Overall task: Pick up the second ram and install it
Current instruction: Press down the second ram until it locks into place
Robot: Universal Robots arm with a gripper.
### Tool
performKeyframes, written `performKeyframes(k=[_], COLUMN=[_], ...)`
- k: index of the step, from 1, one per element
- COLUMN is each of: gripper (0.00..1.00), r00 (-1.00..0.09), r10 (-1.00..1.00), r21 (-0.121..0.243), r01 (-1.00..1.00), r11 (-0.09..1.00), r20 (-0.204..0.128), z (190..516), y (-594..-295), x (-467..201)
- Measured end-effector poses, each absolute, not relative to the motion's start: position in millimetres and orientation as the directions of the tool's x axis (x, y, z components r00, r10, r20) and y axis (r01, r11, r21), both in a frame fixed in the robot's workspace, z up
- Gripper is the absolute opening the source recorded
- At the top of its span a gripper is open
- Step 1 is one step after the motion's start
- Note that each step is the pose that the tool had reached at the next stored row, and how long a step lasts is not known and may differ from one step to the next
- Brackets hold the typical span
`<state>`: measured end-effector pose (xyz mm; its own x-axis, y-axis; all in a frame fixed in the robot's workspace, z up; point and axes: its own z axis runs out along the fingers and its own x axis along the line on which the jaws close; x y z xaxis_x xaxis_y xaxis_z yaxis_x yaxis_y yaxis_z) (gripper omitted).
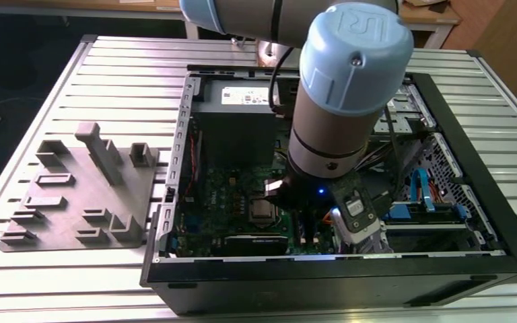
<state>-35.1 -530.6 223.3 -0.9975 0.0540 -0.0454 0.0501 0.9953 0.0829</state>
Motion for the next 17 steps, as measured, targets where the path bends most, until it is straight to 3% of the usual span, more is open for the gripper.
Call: performKeyframes(k=[17], gripper=[0.07], r00=[-0.998], r10=[0.054], r21=[0.083], r01=[0.05], r11=[0.995], r20=[-0.045], z=[236.3], y=[-521.5], x=[-35.1])
